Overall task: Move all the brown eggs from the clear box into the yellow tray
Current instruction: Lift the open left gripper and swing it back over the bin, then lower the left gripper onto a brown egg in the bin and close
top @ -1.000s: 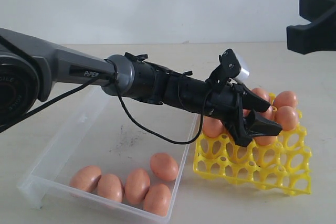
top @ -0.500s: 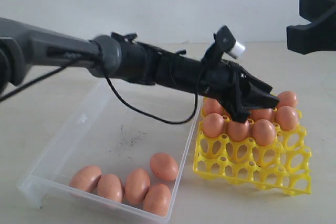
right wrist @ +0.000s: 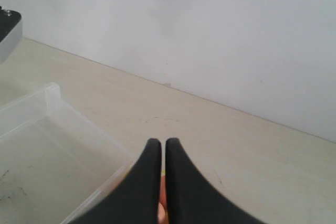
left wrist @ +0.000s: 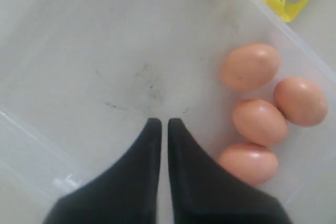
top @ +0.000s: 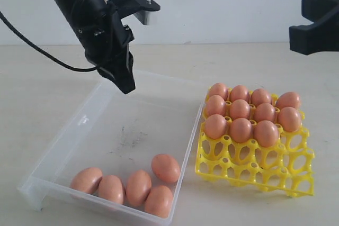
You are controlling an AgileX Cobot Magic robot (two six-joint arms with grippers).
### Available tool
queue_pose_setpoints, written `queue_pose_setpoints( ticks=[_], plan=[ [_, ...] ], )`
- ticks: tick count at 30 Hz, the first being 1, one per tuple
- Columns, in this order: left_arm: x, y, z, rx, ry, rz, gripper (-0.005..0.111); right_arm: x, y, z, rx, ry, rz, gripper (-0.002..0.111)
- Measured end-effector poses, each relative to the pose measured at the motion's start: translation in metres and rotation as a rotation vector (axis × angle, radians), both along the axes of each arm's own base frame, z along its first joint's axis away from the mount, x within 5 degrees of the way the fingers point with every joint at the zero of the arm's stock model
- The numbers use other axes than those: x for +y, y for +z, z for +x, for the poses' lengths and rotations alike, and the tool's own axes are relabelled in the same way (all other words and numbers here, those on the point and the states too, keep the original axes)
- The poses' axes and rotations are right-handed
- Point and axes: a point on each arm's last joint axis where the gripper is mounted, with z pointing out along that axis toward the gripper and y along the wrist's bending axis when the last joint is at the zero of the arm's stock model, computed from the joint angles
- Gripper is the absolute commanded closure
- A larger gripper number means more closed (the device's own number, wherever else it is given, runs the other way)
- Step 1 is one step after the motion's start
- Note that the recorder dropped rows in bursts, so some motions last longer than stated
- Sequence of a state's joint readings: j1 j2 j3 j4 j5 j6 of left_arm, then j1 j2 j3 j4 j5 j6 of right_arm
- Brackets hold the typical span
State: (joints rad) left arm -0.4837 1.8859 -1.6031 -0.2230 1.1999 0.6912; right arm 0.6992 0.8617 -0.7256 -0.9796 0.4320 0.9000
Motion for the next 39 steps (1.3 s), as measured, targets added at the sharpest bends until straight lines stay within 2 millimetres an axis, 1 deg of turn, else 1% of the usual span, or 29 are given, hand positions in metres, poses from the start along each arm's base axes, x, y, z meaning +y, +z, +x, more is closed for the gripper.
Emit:
queue_pose_setpoints(
  ticks=[3,5,8,10,13,17,21,23,29,31,35,39],
  plan=[
    [-0.007,-0.019,-0.016,0.070,-0.055,0.039,0.103,0.000,0.000,0.000,0.003,0.000,0.003,0.108],
    [-0.012,-0.031,-0.024,0.058,-0.183,0.054,0.103,0.000,0.000,0.000,0.010,-0.001,0.012,0.108],
    [-0.023,-0.052,-0.038,-0.025,-0.491,0.063,0.103,0.000,-0.001,0.000,0.017,-0.001,0.013,0.108],
    [-0.031,-0.060,-0.044,-0.080,-0.594,0.061,0.103,0.000,-0.001,0.000,0.021,-0.006,0.012,0.108],
    [-0.042,-0.065,-0.048,-0.166,-0.679,0.051,0.103,-0.001,-0.002,0.000,0.022,-0.010,0.004,0.108],
    [-0.051,-0.064,-0.047,-0.236,-0.707,0.007,0.103,-0.001,-0.002,0.000,0.023,-0.011,-0.002,0.108],
    [-0.057,-0.064,-0.049,-0.245,-0.735,-0.063,0.101,-0.001,-0.002,0.000,0.021,-0.010,-0.006,0.108],
    [-0.060,-0.068,-0.050,-0.229,-0.733,-0.090,0.094,-0.001,-0.002,0.000,0.021,-0.010,-0.006,0.108],
    [-0.064,-0.087,-0.048,-0.184,-0.738,-0.088,0.053,-0.001,-0.002,-0.001,0.029,-0.008,-0.001,0.108],
    [-0.065,-0.091,-0.046,-0.191,-0.730,-0.087,0.048,-0.001,-0.003,-0.001,0.031,-0.008,0.000,0.108],
    [-0.066,-0.092,-0.043,-0.214,-0.716,-0.091,0.047,-0.001,-0.003,-0.001,0.033,-0.008,0.003,0.108],
    [-0.066,-0.092,-0.045,-0.194,-0.723,-0.090,0.047,-0.001,-0.003,-0.001,0.033,-0.008,0.003,0.108]
  ],
)
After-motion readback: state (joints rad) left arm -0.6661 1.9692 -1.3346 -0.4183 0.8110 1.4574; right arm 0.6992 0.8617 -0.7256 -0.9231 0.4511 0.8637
